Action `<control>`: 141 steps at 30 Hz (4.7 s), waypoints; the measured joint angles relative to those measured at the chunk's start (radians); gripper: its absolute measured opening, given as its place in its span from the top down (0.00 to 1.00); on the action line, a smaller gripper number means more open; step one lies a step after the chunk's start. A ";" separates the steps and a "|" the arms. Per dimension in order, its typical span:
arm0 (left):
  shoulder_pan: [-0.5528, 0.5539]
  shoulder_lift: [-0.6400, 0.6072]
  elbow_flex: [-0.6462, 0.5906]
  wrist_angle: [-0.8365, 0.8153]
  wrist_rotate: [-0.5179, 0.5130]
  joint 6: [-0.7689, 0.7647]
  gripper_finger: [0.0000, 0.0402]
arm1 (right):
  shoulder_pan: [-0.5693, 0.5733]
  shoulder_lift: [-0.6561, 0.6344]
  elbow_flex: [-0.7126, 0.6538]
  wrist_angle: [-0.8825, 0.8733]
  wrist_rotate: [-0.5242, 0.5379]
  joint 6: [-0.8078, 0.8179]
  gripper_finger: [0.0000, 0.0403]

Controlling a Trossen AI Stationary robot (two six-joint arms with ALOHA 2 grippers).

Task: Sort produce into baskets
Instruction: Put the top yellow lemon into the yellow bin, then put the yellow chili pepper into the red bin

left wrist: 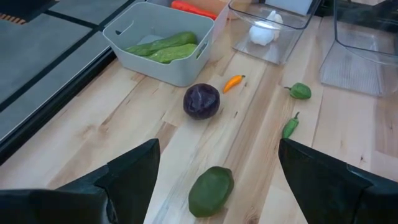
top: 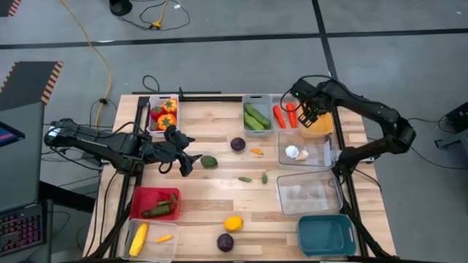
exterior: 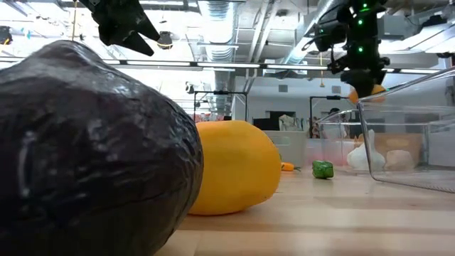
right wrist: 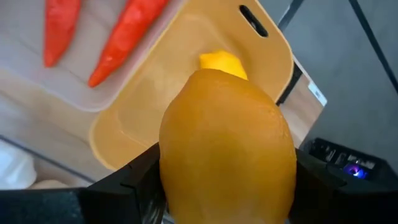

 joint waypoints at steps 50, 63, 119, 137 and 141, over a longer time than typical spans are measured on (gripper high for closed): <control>0.000 0.000 0.000 0.001 -0.002 0.000 0.21 | 0.426 -0.017 0.002 0.424 -0.249 0.052 0.03; 0.000 0.000 0.000 0.001 -0.002 0.000 0.21 | 0.613 0.241 0.002 0.643 -0.265 0.115 0.06; 0.000 0.000 0.000 0.001 -0.005 0.000 0.21 | 0.530 0.577 0.005 0.679 -0.357 0.164 0.65; 0.000 0.000 0.000 0.071 0.039 0.135 0.21 | 0.575 0.575 0.126 0.676 -0.452 0.155 0.86; 0.000 0.010 0.000 0.136 0.137 0.215 0.21 | 0.607 0.575 0.190 0.685 -0.457 0.152 0.86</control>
